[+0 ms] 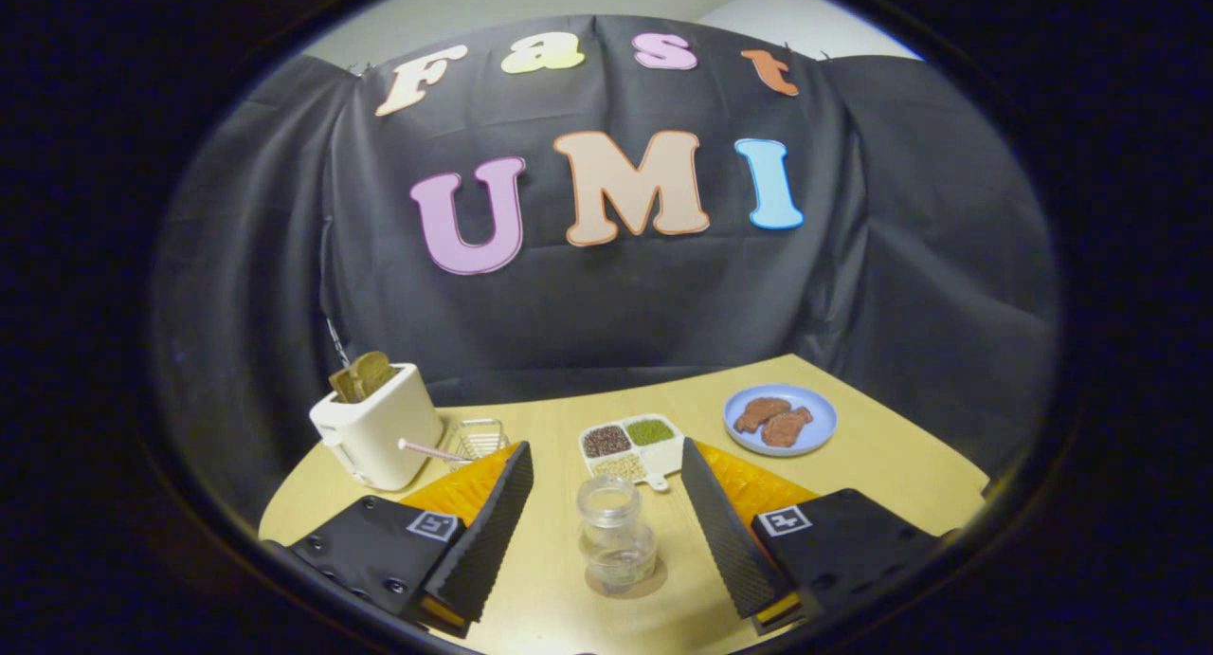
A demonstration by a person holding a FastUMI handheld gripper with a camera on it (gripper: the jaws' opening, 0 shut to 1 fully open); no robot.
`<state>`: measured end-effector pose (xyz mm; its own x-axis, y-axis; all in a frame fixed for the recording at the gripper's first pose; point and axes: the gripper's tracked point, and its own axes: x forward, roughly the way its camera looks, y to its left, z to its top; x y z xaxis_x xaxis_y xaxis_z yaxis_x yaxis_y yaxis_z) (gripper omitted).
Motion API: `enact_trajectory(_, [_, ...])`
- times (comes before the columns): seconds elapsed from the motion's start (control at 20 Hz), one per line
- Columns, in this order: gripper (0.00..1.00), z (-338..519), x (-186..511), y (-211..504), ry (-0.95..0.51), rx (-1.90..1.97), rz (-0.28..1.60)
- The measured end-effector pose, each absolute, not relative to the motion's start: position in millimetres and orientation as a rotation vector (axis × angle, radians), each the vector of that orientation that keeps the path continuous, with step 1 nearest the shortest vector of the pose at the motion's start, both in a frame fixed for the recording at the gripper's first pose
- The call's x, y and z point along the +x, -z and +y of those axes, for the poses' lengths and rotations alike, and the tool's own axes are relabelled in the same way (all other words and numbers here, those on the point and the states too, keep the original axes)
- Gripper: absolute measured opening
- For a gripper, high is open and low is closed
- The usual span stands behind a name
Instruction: Take the bottle from table, then pour the juice into the cup, finally place the bottle on the coaster
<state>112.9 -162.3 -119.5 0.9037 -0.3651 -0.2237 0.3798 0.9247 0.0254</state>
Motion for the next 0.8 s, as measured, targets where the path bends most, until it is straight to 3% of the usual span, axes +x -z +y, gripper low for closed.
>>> enact_trajectory(0.8, [0.98, -139, 60, -10, 0.249, 0.095, 0.049])
